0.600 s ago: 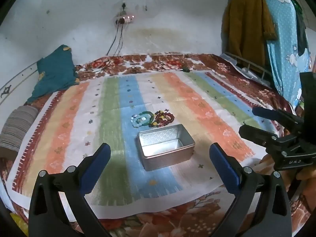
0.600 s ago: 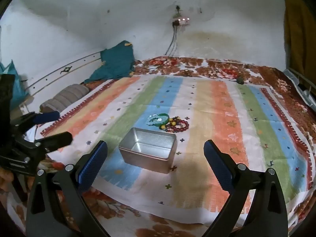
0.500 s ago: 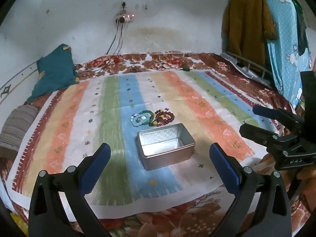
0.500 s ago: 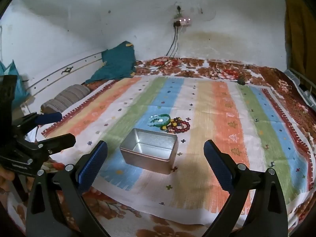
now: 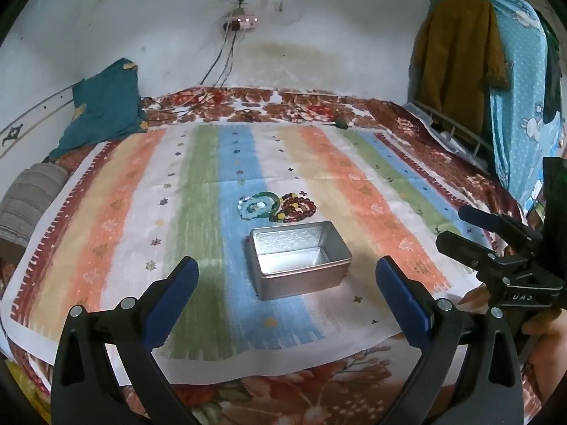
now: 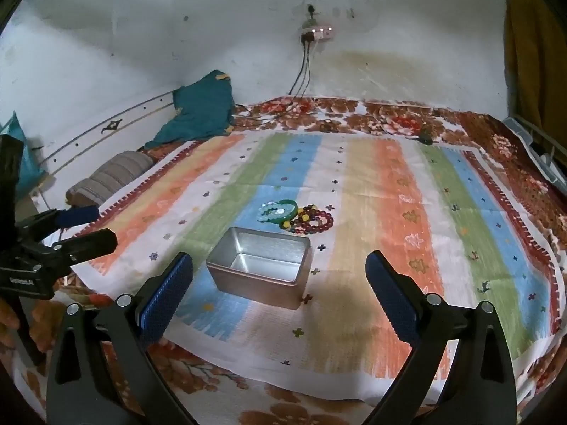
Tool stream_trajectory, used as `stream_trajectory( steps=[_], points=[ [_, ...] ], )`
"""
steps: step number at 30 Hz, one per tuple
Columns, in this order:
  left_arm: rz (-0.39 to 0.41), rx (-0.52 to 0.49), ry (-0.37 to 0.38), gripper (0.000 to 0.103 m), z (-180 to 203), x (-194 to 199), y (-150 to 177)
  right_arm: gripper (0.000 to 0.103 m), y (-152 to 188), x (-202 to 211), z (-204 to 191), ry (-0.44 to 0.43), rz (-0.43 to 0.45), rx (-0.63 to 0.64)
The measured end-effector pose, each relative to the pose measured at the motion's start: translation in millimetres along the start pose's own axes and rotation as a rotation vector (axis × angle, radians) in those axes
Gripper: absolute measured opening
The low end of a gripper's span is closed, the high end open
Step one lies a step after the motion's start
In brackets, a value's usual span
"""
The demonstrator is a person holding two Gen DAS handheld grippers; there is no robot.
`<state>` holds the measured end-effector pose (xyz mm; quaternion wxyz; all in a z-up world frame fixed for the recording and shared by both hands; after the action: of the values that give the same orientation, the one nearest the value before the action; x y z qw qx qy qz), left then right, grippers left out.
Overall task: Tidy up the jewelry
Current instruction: 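Move both tools toward the bracelet pile beside the silver tin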
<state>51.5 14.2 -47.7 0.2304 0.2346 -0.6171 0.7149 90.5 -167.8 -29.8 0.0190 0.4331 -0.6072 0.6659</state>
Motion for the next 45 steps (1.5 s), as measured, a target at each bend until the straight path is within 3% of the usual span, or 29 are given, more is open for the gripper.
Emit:
stream_trajectory(
  steps=[45],
  points=[
    [-0.071,0.046,-0.094,0.097,-17.6,-18.3,-2.0,0.099,-5.9,-20.9,6.0,0.017,-0.052,-0.03]
  ],
)
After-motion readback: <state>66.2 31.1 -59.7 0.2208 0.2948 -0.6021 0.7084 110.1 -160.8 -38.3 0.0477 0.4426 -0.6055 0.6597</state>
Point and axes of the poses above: each gripper's, at about its wrist camera, not at the fingertips, and x roughly against the way its jaws point, z to its right, y to its underside, the point moved 6 cm from there along -x, roughly the way its jaws point
